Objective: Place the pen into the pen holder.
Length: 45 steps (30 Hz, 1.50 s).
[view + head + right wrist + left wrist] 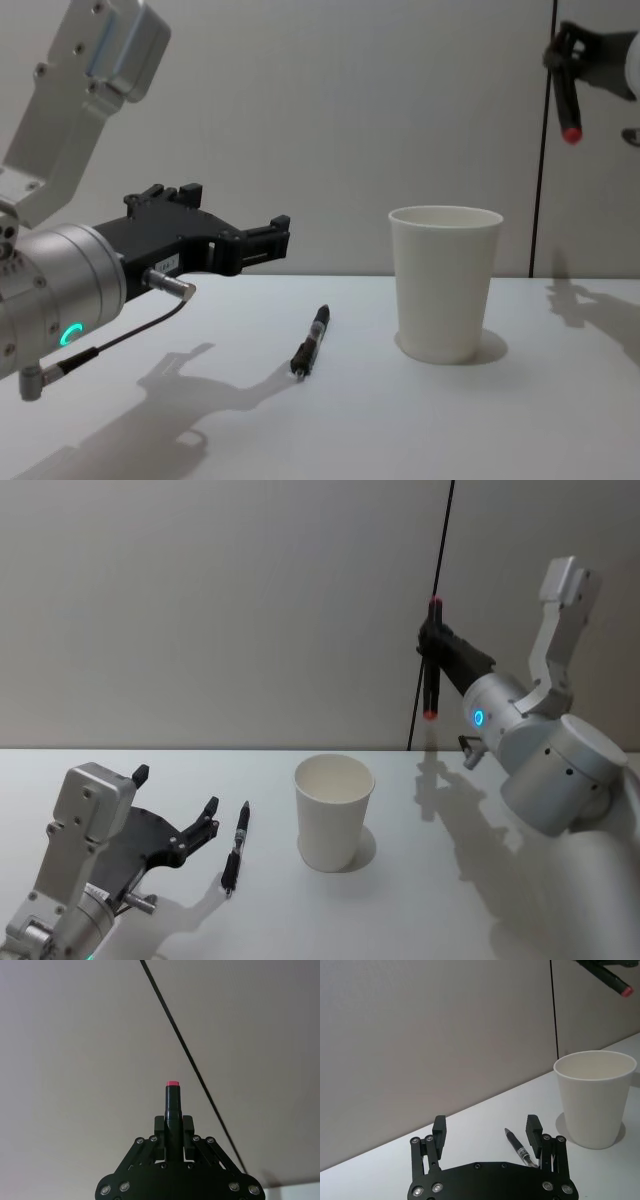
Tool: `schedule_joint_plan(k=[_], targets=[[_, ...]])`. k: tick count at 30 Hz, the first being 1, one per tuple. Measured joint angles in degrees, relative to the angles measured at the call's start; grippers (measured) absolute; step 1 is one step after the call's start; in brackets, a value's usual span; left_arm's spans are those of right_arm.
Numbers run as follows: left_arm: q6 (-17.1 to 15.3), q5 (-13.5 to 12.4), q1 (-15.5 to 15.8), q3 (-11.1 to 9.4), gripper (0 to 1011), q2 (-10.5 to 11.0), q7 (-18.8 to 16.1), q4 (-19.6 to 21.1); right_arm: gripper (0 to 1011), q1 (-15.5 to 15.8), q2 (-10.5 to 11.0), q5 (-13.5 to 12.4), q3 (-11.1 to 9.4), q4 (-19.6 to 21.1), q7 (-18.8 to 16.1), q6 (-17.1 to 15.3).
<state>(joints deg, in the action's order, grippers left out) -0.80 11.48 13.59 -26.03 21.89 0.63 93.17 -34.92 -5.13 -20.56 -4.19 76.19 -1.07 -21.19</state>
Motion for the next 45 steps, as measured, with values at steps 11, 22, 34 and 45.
schedule_joint_plan(k=[11,22,34,45], targets=[[0.0,0.0,0.0,0.0,1002,0.0,0.0,0.0,207,0.09,-2.91,-5.74,-1.83,2.86,-1.91,-0.87],[0.0,0.0,0.0,0.0,1002,0.0,0.0,0.0,207,-0.14,-3.2,-9.93,-1.31,5.29,-4.27,-6.67],[0.0,0.0,0.0,0.0,1002,0.0,0.0,0.0,207,-2.69,0.76,-9.62,2.49,4.01,-8.21,-9.23],[0.0,0.0,0.0,0.0,1002,0.0,0.0,0.0,207,-4.08,5.75,-8.09,7.42,2.11,-15.5,-9.29]])
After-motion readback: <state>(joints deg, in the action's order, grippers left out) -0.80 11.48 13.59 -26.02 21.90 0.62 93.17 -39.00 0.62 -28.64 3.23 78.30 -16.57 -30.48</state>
